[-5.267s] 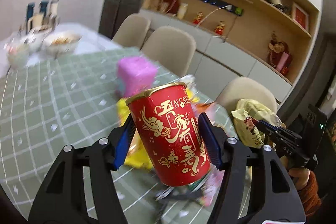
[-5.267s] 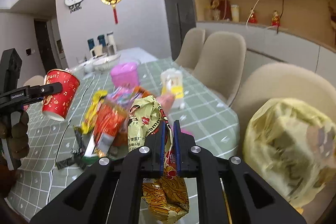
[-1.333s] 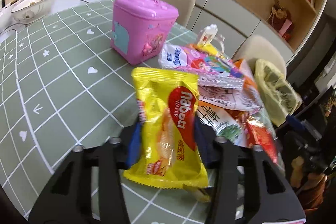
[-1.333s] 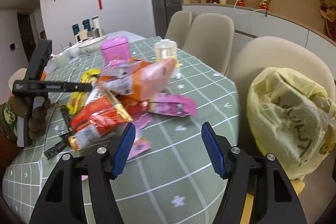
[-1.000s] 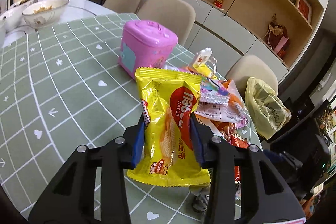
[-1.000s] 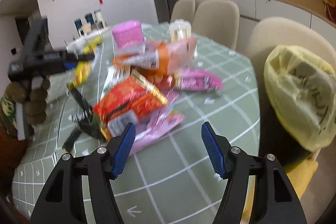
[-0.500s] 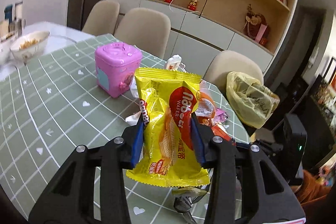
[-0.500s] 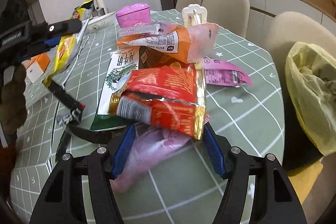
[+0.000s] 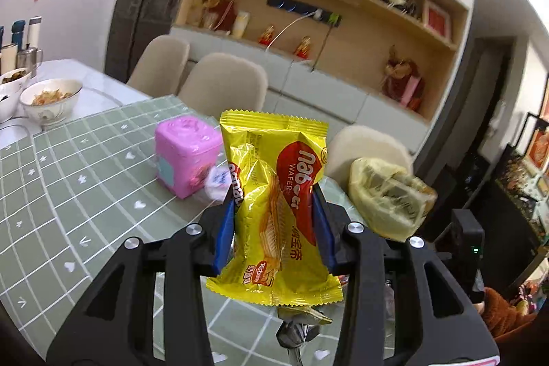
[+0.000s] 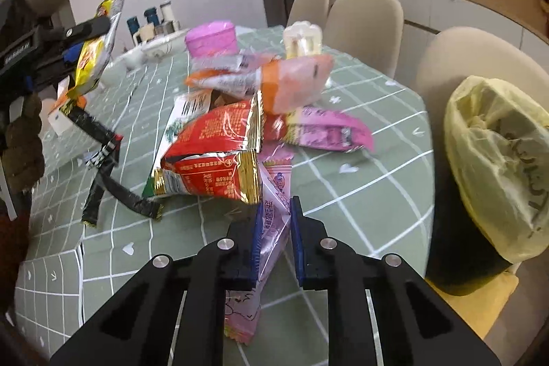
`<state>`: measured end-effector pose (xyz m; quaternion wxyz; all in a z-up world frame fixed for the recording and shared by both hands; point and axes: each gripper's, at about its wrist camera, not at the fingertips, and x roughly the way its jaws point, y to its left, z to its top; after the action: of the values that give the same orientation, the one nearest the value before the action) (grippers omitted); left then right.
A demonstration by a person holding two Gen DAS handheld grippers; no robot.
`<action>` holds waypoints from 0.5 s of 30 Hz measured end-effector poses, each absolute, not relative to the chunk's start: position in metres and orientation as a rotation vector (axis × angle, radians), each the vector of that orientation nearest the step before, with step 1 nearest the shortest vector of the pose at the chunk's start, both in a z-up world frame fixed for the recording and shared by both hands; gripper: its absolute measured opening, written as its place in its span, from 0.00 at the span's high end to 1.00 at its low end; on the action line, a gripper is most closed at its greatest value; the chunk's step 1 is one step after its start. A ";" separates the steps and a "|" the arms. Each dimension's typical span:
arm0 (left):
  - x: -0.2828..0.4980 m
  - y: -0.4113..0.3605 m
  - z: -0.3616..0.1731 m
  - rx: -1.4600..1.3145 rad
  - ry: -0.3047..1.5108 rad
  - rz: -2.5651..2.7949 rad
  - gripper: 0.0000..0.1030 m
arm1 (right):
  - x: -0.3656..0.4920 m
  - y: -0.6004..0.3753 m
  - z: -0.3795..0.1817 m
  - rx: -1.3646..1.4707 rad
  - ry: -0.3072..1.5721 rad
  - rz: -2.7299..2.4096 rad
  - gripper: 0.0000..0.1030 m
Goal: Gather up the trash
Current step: 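Grasp the pink candy wrapper with the right tool while the left tool holds the wafer packet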
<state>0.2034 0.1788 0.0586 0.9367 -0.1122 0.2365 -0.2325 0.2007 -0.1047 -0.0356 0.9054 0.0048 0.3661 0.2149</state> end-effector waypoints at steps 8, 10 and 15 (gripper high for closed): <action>0.223 0.156 0.022 -0.202 0.681 -0.486 0.61 | 0.191 -0.111 -0.013 0.002 0.676 0.413 0.84; 0.229 0.152 0.006 -0.246 0.743 -0.514 0.61 | 0.187 -0.108 -0.013 -0.003 0.680 0.439 0.84; 0.228 0.148 -0.005 -0.265 0.743 -0.518 0.61 | 0.178 -0.082 -0.023 -0.064 0.724 0.553 0.68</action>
<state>0.2276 0.1484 -0.0046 0.8907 -0.1278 0.3578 -0.2497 0.1777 -0.0822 -0.0231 0.8975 -0.0308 0.3495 0.2670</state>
